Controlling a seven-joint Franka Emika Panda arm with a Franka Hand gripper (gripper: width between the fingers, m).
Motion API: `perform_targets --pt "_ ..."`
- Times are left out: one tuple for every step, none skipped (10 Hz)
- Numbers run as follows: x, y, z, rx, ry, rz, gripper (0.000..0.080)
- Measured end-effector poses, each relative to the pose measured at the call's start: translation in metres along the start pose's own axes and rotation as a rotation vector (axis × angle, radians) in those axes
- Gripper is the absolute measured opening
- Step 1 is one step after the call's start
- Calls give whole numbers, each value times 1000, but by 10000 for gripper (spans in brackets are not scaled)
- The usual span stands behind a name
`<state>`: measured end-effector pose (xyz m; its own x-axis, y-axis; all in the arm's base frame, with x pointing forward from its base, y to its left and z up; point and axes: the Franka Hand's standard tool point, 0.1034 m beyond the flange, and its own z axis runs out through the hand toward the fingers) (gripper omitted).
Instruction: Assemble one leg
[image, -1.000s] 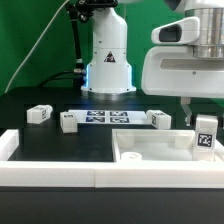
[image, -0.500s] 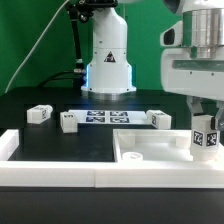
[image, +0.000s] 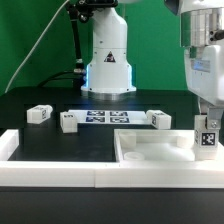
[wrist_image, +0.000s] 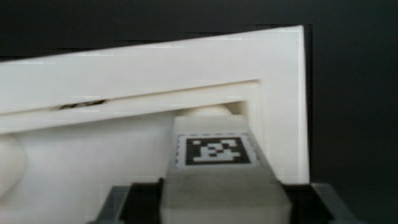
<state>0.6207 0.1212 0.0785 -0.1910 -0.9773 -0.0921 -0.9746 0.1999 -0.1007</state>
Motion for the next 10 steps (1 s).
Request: perform_targets --pt "1 -1 0 -1 -8 64 292" --pt "1 -1 0 -1 -15 97 292" --pt "0 0 0 -2 -16 121 292" --pt "0 0 0 -2 -16 111 389" --pt "0 0 0 -3 -16 110 537" --pt "0 0 0 -2 -15 65 537" --pt "-2 1 1 -3 -15 53 627" --pt "-3 4 1 -27 -12 -18 627" --pt "-3 3 -1 -65 -22 -190 645" --pt "-1 -1 -2 -43 -23 -287 648"
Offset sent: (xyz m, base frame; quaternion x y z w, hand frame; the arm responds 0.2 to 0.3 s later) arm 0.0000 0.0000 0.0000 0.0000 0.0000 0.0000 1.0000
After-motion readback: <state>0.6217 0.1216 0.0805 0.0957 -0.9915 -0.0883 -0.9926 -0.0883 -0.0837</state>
